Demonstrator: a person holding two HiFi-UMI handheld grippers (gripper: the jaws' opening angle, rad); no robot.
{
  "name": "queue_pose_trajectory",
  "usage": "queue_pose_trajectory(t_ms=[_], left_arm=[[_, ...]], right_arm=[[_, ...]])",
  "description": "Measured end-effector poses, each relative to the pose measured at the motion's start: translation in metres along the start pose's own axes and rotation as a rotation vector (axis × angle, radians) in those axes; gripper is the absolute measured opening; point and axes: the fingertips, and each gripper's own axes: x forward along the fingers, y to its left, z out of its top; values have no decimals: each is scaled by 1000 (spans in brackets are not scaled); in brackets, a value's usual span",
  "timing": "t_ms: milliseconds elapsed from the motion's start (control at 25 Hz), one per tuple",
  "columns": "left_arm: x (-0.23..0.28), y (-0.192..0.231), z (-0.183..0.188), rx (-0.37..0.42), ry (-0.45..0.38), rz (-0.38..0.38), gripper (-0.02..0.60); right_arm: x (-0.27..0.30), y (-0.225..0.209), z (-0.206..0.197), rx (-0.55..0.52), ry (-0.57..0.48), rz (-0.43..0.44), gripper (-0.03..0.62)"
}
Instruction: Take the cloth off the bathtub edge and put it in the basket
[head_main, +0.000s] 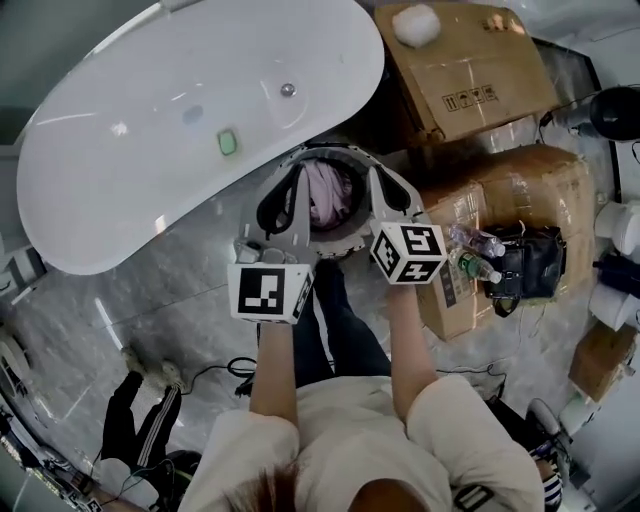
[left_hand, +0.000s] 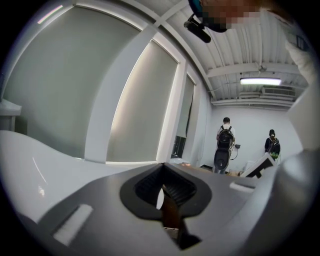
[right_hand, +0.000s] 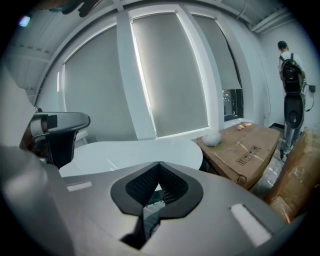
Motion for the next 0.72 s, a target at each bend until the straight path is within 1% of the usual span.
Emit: queue_pose_trajectory(t_ms=[160, 280, 480, 600, 720], left_arm=[[-8, -4, 40, 39, -39, -27, 43], [-19, -5, 66, 44, -66, -28, 43], [-35, -6, 105, 48, -114, -38, 43], [-50, -10, 129, 41, -152, -49, 43], [-63, -15, 152, 62, -185, -70, 43]], right_arm=[[-25, 3, 35, -18, -38, -26, -3], [-44, 7, 61, -17, -72, -25, -3], [-70, 31, 99, -59, -120, 19, -3], [-90, 48, 114, -85, -142, 48, -3], [-106, 62, 131, -99, -182, 84, -3]])
